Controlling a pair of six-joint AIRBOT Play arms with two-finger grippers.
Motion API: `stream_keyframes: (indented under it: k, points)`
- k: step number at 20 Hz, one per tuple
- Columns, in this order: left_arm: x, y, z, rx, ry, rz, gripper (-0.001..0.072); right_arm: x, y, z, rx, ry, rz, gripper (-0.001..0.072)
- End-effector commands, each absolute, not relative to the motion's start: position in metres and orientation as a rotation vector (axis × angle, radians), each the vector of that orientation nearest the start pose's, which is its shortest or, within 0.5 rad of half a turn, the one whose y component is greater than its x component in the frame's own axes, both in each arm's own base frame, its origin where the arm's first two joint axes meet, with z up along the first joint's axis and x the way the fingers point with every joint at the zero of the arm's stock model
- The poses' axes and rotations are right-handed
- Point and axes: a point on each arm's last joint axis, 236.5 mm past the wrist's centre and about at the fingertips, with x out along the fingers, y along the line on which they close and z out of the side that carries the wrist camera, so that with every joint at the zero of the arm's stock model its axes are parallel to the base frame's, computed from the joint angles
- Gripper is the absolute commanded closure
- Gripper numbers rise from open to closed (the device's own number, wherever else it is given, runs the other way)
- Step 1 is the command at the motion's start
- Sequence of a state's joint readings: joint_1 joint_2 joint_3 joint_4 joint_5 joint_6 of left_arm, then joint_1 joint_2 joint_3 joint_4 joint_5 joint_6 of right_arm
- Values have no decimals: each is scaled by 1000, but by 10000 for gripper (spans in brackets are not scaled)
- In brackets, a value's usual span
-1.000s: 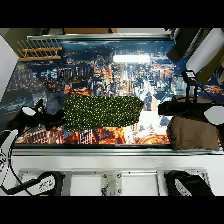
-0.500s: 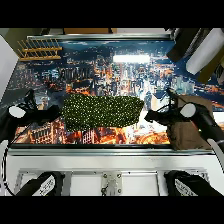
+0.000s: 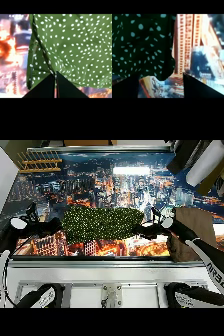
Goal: Fold the clothes and pants, and hang the long-sleeved shirts on hangers.
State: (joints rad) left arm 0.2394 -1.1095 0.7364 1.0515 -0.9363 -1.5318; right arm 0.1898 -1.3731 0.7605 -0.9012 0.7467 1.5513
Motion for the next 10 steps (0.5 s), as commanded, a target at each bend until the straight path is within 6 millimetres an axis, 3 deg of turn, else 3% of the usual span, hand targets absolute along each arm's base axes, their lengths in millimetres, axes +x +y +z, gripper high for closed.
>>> stream_keyframes:
  k: [1,2,3,4,5,7,9,10]
  points:
    - [333,-17,-47,-656,1219,23,705,342,176,-107,555,1337,245,258]
    - [334,-17,-46,-658,1212,24,705,341,179,-108,550,1343,250,258]
    - [334,-17,-46,-659,1211,24,705,341,183,-110,537,1348,262,328]
    - [334,-17,-46,-659,1211,23,705,340,186,-110,505,1344,288,588]
    - [334,-17,-45,-658,1209,23,705,341,188,-109,474,1333,316,690]
    - [340,-13,-31,-647,1157,23,705,351,188,-94,408,1294,366,702]
    - [362,1,26,-619,1002,16,705,373,181,-47,292,1209,417,703]
    - [376,11,76,-591,876,9,705,386,175,-11,233,1148,438,703]
